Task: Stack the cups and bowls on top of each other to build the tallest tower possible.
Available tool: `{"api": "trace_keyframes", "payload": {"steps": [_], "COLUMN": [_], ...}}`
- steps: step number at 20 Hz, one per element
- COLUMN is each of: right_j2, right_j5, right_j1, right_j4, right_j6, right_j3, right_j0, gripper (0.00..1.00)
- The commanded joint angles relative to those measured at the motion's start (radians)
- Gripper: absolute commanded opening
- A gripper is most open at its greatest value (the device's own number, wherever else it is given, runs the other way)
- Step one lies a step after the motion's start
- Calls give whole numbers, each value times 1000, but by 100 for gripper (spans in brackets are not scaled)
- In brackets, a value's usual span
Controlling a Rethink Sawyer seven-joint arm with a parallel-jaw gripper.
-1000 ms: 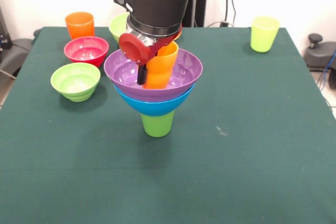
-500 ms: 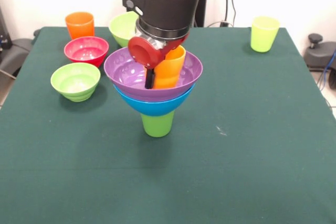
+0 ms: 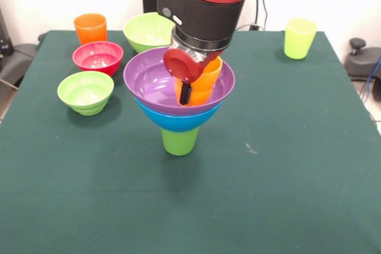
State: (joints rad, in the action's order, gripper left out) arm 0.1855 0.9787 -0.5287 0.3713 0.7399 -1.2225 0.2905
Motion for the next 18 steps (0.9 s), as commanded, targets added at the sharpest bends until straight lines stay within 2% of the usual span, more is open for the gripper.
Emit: {"api": "trace_keyframes", "payload": {"steps": [1, 18], "right_j2": [-11, -61], "right_j5": [65, 107], "right_j1": [113, 119], "right_j4": [62, 51], "right_j6": [100, 92], "right_j3": [19, 96], "right_j0": [-53, -123], "gripper": [0, 0]}}
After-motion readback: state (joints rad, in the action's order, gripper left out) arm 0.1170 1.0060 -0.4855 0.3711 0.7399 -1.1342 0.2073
